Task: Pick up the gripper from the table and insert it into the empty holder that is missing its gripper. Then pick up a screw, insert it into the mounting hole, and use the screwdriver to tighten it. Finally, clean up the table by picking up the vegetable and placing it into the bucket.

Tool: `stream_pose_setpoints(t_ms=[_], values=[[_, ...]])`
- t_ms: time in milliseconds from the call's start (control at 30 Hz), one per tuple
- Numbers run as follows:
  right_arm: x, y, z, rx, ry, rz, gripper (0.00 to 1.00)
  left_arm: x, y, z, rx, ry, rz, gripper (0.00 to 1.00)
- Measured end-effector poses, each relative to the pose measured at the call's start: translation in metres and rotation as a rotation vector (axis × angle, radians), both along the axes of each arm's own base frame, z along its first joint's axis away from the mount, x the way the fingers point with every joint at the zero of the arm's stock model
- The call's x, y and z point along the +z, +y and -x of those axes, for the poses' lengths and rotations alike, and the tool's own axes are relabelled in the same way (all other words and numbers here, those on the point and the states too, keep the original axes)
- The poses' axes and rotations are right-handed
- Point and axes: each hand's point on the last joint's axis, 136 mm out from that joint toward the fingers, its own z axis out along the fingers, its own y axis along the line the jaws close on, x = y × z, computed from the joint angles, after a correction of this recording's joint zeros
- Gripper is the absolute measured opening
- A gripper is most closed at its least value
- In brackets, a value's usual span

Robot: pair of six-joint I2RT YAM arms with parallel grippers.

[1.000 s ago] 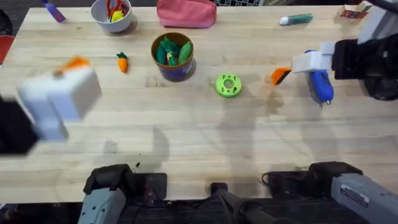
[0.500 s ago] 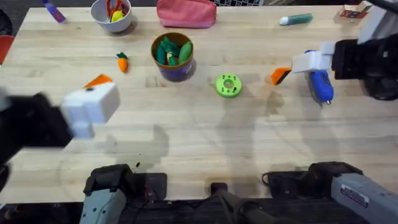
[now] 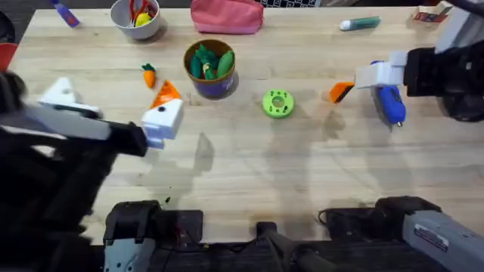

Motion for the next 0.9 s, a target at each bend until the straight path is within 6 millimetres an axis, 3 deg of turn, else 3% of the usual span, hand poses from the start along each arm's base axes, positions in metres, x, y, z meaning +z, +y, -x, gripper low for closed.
stream_pose_setpoints(t_ms=[133,567,733,900], values=[[0.0,0.0,0.0,0.0,0.0,0.0,0.993,-0.014,-0.009,-0.01,-0.053,-0.087,0.021,0.985],[0.0,0.0,0.0,0.0,0.0,0.0,0.994,-0.025,-0.019,-0.028,-0.104,-0.341,0.335,0.985],[0.0,0.0,0.0,0.0,0.0,0.0,0.993,-0.039,-0.041,-0.024,-0.23,-0.299,0.396,0.985],[0.0,0.0,0.0,0.0,0.0,0.0,0.993,-0.049,-0.073,-0.007,-0.434,-0.214,0.413,0.985]])
